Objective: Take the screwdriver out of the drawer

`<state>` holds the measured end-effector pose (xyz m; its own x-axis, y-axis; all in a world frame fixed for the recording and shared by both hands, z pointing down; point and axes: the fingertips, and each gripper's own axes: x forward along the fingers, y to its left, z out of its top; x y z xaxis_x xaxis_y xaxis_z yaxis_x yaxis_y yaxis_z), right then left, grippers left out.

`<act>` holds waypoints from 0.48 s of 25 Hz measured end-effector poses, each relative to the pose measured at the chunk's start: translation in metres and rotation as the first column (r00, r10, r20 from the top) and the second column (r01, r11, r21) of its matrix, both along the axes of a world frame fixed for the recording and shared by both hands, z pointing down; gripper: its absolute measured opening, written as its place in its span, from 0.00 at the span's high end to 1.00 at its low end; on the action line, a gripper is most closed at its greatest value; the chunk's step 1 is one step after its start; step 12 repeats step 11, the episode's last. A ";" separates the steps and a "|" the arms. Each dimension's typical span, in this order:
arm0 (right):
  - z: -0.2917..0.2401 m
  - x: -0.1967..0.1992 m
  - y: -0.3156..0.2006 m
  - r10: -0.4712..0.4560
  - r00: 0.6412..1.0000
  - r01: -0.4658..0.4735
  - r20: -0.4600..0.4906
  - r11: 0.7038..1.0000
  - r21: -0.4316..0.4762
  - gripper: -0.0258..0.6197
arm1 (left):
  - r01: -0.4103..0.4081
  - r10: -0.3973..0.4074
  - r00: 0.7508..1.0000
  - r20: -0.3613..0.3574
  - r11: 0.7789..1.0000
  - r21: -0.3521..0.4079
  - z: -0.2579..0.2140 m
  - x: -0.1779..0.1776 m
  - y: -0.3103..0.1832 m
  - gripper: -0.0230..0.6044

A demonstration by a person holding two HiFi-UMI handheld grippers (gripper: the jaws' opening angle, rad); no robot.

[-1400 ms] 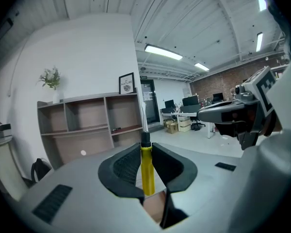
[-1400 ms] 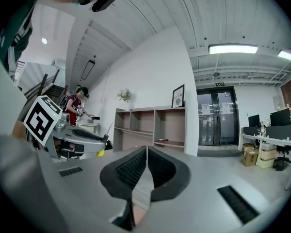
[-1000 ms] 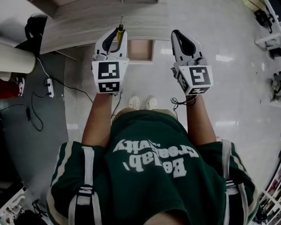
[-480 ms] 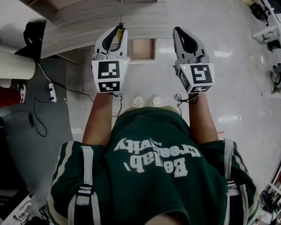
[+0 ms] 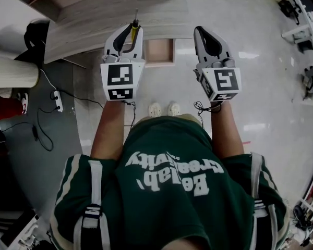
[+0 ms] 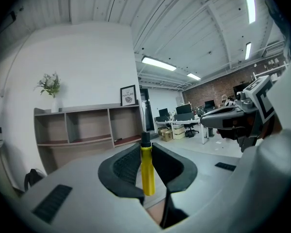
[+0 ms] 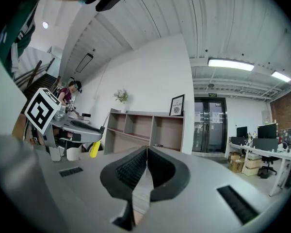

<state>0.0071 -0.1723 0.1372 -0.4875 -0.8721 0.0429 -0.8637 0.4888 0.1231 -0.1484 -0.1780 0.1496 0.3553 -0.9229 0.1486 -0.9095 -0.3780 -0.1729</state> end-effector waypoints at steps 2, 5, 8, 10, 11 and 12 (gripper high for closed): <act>0.000 -0.001 0.000 0.000 1.000 0.000 -0.013 1.000 0.004 0.91 | -0.002 0.002 1.000 -0.004 1.000 0.004 -0.001 -0.001 0.000 0.83; 0.002 0.001 0.002 0.013 1.000 -0.013 -0.018 1.000 0.003 0.91 | -0.017 0.017 1.000 0.001 1.000 0.006 0.000 0.002 0.002 0.83; 0.004 0.000 0.004 0.019 1.000 -0.019 -0.019 1.000 0.000 0.91 | -0.025 0.025 1.000 0.004 1.000 0.008 0.000 0.003 0.005 0.83; 0.006 -0.002 0.006 0.016 1.000 -0.016 -0.020 1.000 0.000 0.91 | -0.025 0.025 1.000 0.003 1.000 0.009 0.001 0.001 0.006 0.83; 0.008 -0.003 0.006 0.015 1.000 -0.015 -0.021 1.000 0.000 0.91 | -0.025 0.025 1.000 0.002 1.000 0.009 0.002 0.000 0.006 0.83; 0.008 -0.003 0.006 0.015 1.000 -0.015 -0.021 1.000 0.000 0.91 | -0.025 0.025 1.000 0.002 1.000 0.009 0.002 0.000 0.006 0.83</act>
